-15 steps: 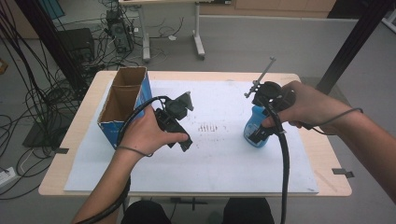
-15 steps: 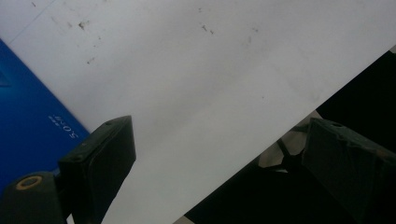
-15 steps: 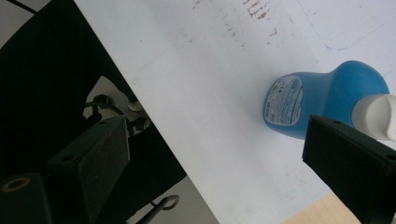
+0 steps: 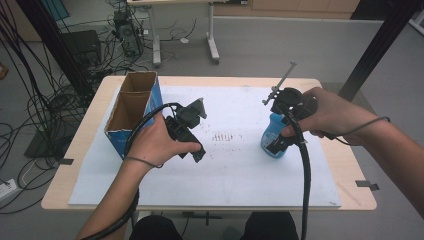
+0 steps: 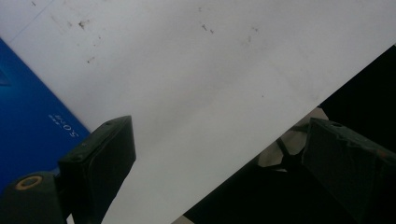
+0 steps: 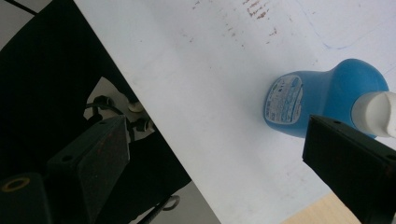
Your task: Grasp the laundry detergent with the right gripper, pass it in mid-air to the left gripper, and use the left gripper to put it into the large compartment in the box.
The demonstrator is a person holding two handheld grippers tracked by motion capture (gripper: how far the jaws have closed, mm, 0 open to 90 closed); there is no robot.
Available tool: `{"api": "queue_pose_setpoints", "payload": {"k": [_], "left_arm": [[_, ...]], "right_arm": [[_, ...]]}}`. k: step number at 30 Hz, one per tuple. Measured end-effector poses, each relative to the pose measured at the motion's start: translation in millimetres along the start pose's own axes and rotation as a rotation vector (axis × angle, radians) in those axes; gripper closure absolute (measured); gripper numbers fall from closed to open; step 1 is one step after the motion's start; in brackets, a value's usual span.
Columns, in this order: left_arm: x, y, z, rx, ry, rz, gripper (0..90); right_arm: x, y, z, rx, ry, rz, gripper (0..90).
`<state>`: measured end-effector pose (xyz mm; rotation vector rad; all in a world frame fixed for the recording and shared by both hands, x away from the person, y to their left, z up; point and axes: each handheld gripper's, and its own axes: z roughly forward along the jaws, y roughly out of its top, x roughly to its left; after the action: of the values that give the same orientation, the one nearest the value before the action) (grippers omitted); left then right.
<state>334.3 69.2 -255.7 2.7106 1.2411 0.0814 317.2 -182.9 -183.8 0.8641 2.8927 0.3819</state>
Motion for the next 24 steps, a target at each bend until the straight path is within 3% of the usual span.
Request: {"api": "queue_pose_setpoints", "payload": {"k": [10,24], "left_arm": [[0.3,-0.1,1.3,-0.001,-0.008,-0.003,9.8],[-1.5,5.4,4.6,0.001,-0.022,0.011,9.7]], "right_arm": [[-1.9,-11.1,0.0,0.006,-0.003,0.015,7.1],[-15.1,-41.5,-3.6,0.018,-0.022,0.086,7.1]]}}
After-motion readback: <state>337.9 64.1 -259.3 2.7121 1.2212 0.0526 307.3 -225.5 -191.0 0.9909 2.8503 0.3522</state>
